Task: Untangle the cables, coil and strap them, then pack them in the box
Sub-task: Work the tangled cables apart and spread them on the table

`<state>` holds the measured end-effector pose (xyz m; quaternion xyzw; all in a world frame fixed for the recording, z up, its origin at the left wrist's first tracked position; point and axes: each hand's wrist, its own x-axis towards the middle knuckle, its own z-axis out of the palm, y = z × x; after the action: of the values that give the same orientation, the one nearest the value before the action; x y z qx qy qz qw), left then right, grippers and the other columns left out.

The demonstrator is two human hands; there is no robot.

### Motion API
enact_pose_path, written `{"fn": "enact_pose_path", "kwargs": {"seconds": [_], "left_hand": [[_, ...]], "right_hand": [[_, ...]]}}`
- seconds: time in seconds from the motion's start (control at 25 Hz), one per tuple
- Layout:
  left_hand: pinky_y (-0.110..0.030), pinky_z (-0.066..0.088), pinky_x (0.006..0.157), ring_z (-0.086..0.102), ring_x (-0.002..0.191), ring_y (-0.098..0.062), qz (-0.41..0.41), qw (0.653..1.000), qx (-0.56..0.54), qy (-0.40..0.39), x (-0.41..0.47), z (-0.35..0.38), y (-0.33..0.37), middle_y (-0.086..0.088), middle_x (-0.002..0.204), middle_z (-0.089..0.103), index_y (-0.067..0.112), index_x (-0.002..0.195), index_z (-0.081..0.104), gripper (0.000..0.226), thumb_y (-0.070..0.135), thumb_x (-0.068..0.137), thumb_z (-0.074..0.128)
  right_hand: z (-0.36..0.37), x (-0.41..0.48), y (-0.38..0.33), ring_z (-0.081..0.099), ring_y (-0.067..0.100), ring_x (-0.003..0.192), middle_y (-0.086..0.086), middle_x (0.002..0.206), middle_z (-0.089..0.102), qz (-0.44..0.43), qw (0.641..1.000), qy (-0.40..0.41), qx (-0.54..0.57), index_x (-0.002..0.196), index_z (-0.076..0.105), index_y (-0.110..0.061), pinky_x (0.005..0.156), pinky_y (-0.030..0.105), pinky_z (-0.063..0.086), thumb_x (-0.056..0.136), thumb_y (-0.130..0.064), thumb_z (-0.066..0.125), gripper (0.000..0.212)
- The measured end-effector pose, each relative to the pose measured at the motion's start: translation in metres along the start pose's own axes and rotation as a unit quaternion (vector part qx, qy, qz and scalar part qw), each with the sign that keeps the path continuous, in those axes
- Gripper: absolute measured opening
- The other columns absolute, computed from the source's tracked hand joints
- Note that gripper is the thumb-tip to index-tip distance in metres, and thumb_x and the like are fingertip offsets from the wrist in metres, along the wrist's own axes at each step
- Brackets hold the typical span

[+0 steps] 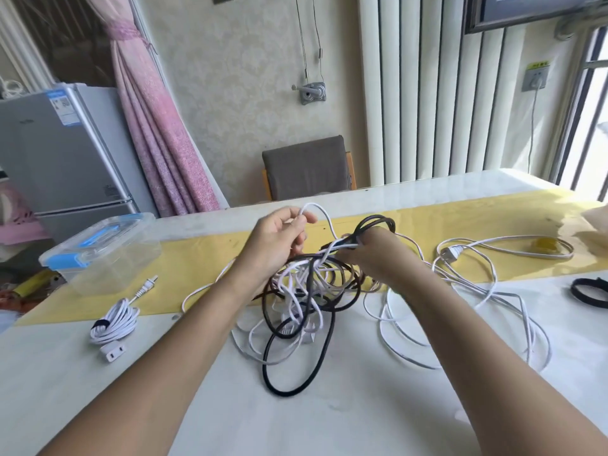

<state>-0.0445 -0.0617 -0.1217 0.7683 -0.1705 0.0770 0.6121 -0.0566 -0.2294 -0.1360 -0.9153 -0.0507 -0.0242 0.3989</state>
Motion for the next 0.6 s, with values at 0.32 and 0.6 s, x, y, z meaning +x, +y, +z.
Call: {"fn": "enact_pose_path", "kwargs": {"seconds": [0.32,0.6], "left_hand": [[-0.01,0.034,0.052,0.04,0.05,-0.001,-0.009,0.993,-0.075,0.093,-0.012,0.015,-0.024,0.007,0.061,0.046,0.015,0.085,0.066,0.026,0.008,0.099,0.045],[-0.017,0.05,0.054,0.053,0.053,-0.007,-0.068,0.928,-0.345,0.122,-0.019,0.027,-0.019,0.004,0.066,0.059,0.005,0.081,0.064,0.021,0.007,0.095,0.049]], "right_hand": [[0.012,0.001,0.003,0.048,0.013,0.059,-0.001,0.063,0.059,-0.024,0.974,-0.125,0.187,0.075,0.067,-0.009,0.061,0.029,0.036,0.075,-0.035,0.074,0.027],[0.006,0.006,0.002,0.049,0.012,0.061,-0.003,0.059,0.061,0.164,0.853,0.053,0.493,0.046,0.07,-0.013,0.061,0.022,0.036,0.083,-0.007,0.064,0.038]]}}
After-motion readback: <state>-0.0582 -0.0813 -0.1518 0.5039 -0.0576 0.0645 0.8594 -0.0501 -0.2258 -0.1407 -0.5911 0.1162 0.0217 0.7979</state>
